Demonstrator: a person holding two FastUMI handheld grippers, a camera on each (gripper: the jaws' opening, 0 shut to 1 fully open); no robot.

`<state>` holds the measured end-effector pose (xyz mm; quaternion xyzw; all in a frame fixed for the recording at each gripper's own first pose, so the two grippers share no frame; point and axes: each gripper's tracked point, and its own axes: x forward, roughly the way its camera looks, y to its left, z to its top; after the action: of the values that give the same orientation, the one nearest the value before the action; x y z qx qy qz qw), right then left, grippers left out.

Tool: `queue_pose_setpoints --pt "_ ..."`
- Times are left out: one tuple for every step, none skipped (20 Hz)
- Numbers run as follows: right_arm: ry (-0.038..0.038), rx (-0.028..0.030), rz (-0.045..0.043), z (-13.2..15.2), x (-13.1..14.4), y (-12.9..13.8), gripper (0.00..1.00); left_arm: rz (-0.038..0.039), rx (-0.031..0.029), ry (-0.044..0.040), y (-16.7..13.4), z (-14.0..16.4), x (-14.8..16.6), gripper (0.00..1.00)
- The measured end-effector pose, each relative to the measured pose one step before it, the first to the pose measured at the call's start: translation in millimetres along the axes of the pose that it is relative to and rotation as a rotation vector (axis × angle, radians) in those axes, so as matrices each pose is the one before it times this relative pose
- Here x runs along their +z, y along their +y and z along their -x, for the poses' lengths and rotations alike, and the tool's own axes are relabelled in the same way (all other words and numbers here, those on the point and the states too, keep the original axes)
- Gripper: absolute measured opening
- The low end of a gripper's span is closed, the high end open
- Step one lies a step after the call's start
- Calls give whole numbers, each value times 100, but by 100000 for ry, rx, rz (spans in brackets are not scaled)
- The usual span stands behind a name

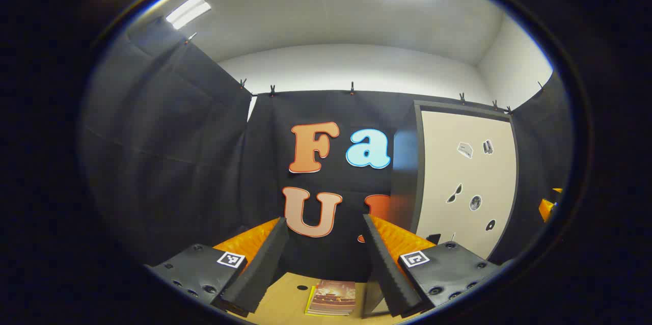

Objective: Open the cabinet door with the right hand, grasp the bottle in the cabinet with the left hand and place it on the coaster, then close the cabinet door with the right hand.

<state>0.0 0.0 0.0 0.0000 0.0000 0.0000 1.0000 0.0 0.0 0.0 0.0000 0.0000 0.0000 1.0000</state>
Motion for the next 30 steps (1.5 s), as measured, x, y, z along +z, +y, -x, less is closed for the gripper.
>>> queue_pose_setpoints --pt "-951 515 762 -82 326 318 92 1090 -674 233 -282 -7 178 90" --pt "-1436 1663 411 -11 564 536 95 2544 -937 1134 -208 0 37 95" --pt "-950 1550 -419 -129 420 450 95 2277 -639 823 -69 87 155 99" --pt "-195 1460 -934 -140 144 378 95 647 177 -132 160 -30 347 90" --pt "1099 831 -569 -211 -208 180 95 -443 491 -222 334 118 347 90" --pt "996 205 -184 -212 -253 -61 97 -100 248 146 125 74 145 95" --pt "855 -469 -110 -100 -183 -168 95 1849 -1333 257 -269 61 146 93" --pt "321 -403 -168 -41 55 -73 95 3939 -1628 515 -246 -12 84 91" --pt "-252 -15 5 14 14 23 95 4079 -107 657 327 54 -43 95" --pt "-477 354 328 3 105 159 95 1916 3547 -20 1275 -64 104 95" --pt "-564 1167 222 77 102 235 95 763 4657 -961 1715 36 231 95" --pt "-233 911 -20 36 -7 395 95 1321 2799 -1160 1018 49 313 95" --pt "362 682 -149 11 -65 283 95 1039 795 -209 -68 44 28 95" --pt "648 516 182 -103 -27 162 95 -405 20 335 -44 80 -132 100" --pt "388 322 420 -64 -10 256 95 -1423 350 -246 171 51 66 95" --pt "-6 -28 132 -18 75 122 95 -1866 514 -416 148 20 202 96" --pt "-314 163 -570 58 85 270 95 -1442 -48 -932 -90 217 266 96" --pt "-6 753 -879 -138 -13 428 95 -851 -638 -920 -269 188 339 96" --pt "384 1208 -883 -43 -74 466 95 -13 -633 -895 -168 259 158 93" --pt "703 1135 -533 -61 -271 536 95 651 -701 -709 -41 44 104 96" --pt "853 790 -250 -88 -251 527 95 -188 -508 -476 10 193 78 96" --pt "824 787 -400 -173 -176 468 95 -1761 229 265 238 179 -89 96" --pt "646 1042 -811 -204 -255 754 95 -2034 357 -70 354 130 -93 95" --pt "645 1390 -857 -104 -168 713 95 -581 -276 -942 10 110 160 94" --pt "584 1413 -832 -214 -214 873 95 960 -988 -1279 -186 94 204 93" --pt "627 1341 -681 -299 -199 767 95 59 -226 -923 18 176 70 93" --pt "687 1373 -645 -313 -354 885 95 -2964 2368 -420 903 227 -281 96" --pt "464 1342 -480 -371 -207 802 95 -4225 3019 -44 1005 101 -259 94" --pt "626 1074 -235 -288 -321 795 95 -3025 982 409 355 127 -310 92" --pt "656 1419 -55 -437 -319 964 95 -1287 -389 1097 -50 75 -381 96"
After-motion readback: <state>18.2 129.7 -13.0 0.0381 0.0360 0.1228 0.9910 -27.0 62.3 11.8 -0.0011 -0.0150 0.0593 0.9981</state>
